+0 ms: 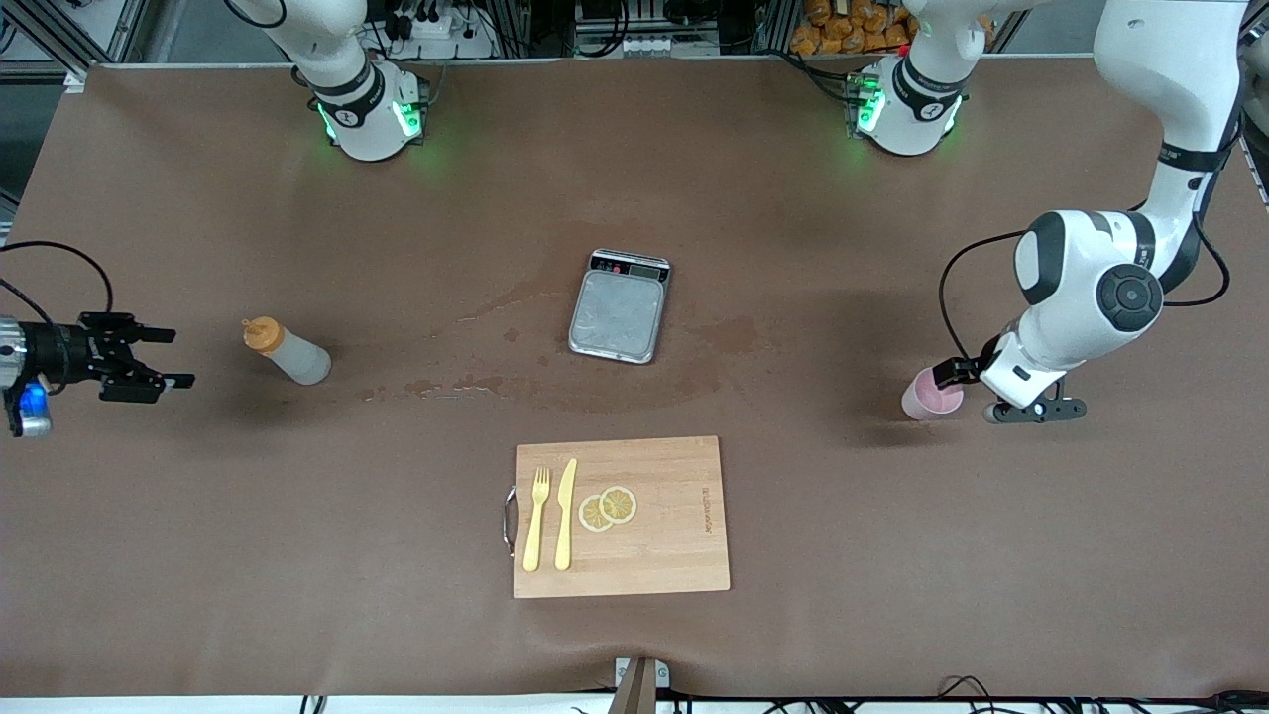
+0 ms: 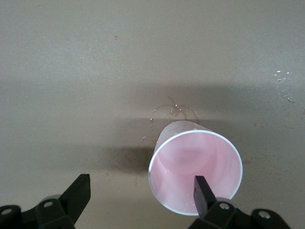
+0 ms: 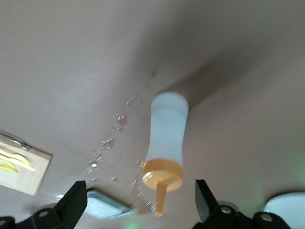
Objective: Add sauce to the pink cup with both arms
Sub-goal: 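Grasp the pink cup with the left gripper while the right gripper grasps the bottle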
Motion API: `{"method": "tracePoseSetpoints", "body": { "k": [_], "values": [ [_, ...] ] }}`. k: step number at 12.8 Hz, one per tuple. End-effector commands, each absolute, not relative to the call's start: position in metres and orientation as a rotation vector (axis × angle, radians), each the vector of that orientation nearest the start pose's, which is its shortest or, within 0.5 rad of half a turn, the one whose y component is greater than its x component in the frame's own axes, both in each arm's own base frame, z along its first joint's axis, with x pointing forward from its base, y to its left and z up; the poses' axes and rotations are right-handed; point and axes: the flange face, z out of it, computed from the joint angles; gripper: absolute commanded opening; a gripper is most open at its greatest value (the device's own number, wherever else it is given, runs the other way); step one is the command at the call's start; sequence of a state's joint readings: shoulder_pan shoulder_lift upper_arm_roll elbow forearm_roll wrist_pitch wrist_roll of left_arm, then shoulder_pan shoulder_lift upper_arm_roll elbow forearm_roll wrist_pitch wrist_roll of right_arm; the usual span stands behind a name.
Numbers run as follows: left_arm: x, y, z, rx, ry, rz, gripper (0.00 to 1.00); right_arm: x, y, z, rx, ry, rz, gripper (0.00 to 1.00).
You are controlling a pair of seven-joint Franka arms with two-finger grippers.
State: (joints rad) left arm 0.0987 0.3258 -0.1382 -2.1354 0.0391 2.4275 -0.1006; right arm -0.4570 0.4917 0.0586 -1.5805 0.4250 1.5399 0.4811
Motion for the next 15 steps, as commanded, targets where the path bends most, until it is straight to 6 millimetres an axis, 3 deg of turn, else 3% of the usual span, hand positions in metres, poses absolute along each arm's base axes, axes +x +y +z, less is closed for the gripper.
{"method": "tracePoseSetpoints", "body": {
  "k": [1,3,5,13,15],
  "values": [
    [0.572,-0.020,0.244,-3.172,-0.093,0.044,0.87,0.588,-0.221,0.300,-2.153,1.334,0.864,1.00],
    [0.573,-0.017,0.241,-3.172,-0.105,0.049,0.83,0.578,-0.241,0.271,-2.097,1.364,0.906,1.00],
    [0.575,-0.017,0.237,-3.174,-0.106,0.056,0.71,0.571,-0.254,0.248,-2.027,1.381,0.935,1.00],
    [0.575,-0.019,0.229,-3.176,-0.106,0.078,0.00,0.554,-0.254,0.173,-1.856,1.398,1.076,1.00],
    [0.576,-0.022,0.231,-3.176,-0.099,0.071,0.00,0.550,-0.253,0.158,-1.804,1.400,1.097,1.00]
  ]
}}
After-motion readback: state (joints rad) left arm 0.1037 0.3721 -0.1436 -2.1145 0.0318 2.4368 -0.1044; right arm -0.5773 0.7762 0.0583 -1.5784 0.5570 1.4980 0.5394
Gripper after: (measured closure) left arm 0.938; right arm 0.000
